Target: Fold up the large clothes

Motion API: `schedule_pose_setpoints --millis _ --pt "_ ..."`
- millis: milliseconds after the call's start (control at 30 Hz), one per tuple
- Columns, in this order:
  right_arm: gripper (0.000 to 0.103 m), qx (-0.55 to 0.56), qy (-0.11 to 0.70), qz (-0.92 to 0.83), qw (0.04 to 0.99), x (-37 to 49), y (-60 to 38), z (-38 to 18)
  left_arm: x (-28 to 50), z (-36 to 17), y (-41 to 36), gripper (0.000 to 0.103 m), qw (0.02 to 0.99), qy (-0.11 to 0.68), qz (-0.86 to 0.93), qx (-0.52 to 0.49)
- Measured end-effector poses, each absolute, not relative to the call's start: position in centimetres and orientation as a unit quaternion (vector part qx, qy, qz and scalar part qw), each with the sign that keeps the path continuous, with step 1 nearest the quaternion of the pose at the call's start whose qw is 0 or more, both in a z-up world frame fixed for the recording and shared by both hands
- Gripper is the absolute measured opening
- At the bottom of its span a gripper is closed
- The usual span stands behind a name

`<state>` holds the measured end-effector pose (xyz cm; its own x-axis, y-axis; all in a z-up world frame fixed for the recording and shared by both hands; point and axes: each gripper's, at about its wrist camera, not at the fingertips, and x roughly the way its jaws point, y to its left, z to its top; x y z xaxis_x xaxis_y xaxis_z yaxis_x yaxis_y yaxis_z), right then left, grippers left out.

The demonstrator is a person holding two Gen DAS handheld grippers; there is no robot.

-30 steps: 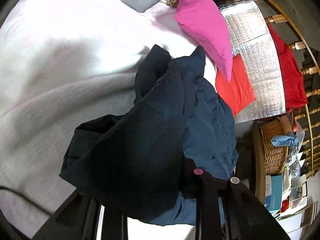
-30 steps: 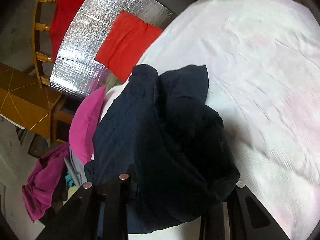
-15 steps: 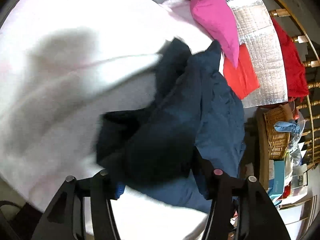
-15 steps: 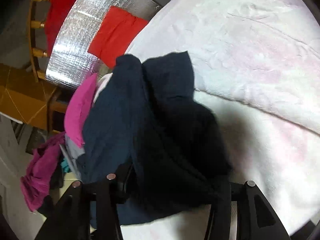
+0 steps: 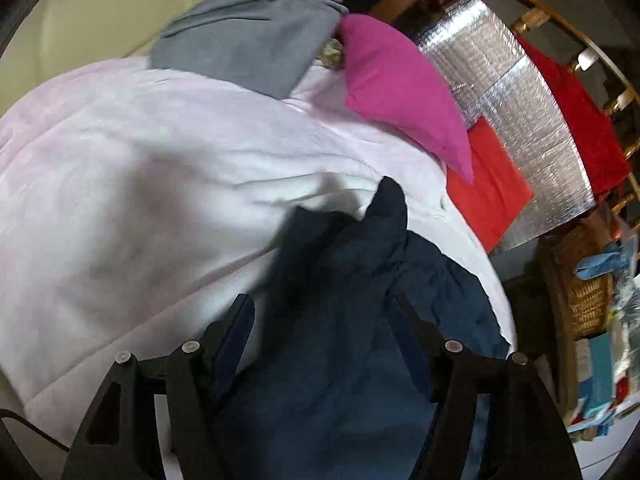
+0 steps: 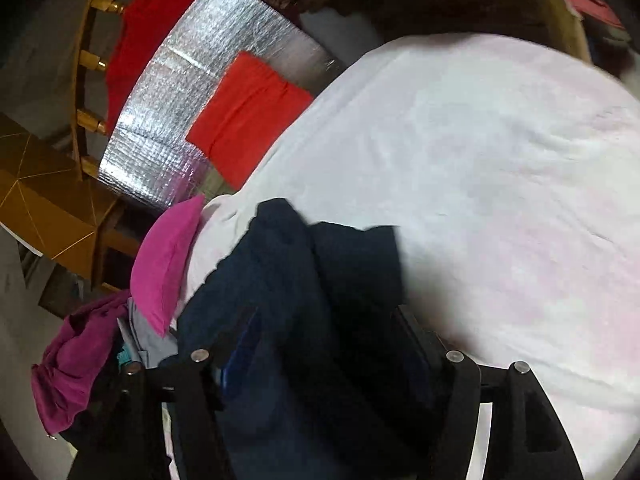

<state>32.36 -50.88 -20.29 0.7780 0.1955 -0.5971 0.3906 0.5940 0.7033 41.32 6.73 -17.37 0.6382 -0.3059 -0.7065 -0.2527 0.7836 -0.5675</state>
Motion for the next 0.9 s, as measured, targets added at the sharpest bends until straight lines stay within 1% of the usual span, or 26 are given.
schedule_pose_setpoints --millis 100,233,300,400,433,467,533,567,600,633,700,800,867,900 --pt "0.071 0.435 0.333 -0.048 0.835 36.2 -49.7 -20.3 44.3 -17.3 4.6 0.071 0.857 0.416 -0.011 -0.305" --pt "0.076 0.387 0.338 -0.052 0.856 41.2 -48.8 -20.1 47.9 -17.8 2.7 0.071 0.869 0.421 0.006 -0.260" --pt "0.077 0.371 0.345 -0.061 0.860 43.0 -49.1 -20.3 48.5 -18.1 3.5 0.071 0.865 0.427 0.005 -0.265" --pt "0.077 0.385 0.354 -0.053 0.851 45.4 -49.9 -21.4 50.1 -18.8 3.9 0.071 0.861 0.427 0.014 -0.274" --pt "0.078 0.388 0.367 -0.043 0.844 46.4 -49.9 -22.1 50.3 -19.1 3.9 0.071 0.861 0.430 0.017 -0.272" --pt "0.082 0.384 0.378 -0.039 0.841 46.9 -49.8 -22.5 50.8 -19.5 3.9 0.071 0.859 0.435 0.019 -0.268" --pt "0.082 0.364 0.394 -0.033 0.843 47.7 -49.3 -23.3 51.2 -20.1 3.4 0.071 0.860 0.439 0.026 -0.257" --pt "0.070 0.350 0.392 -0.034 0.850 47.8 -49.0 -23.3 51.3 -20.3 3.2 0.071 0.861 0.442 0.029 -0.250" --pt "0.054 0.334 0.388 -0.036 0.858 47.8 -48.7 -23.1 51.6 -20.5 2.9 0.071 0.863 0.443 0.033 -0.240" --pt "0.034 0.314 0.391 -0.034 0.865 48.0 -48.3 -22.9 51.8 -20.6 2.8 0.071 0.865 0.443 0.037 -0.233" --pt "0.029 0.297 0.384 -0.044 0.873 47.8 -48.0 -22.5 52.1 -20.7 2.6 0.071 0.870 0.440 0.046 -0.220" --pt "0.028 0.263 0.370 -0.072 0.888 47.6 -47.3 -21.9 52.3 -20.9 2.7 0.071 0.877 0.431 0.059 -0.204" --pt "0.028 0.258 0.385 -0.088 0.882 47.9 -47.2 -23.2 52.5 -21.8 2.9 0.072 0.873 0.437 0.071 -0.206" --pt "0.028 0.260 0.405 -0.086 0.873 48.3 -47.3 -24.3 52.6 -22.1 3.0 0.072 0.869 0.443 0.070 -0.208"
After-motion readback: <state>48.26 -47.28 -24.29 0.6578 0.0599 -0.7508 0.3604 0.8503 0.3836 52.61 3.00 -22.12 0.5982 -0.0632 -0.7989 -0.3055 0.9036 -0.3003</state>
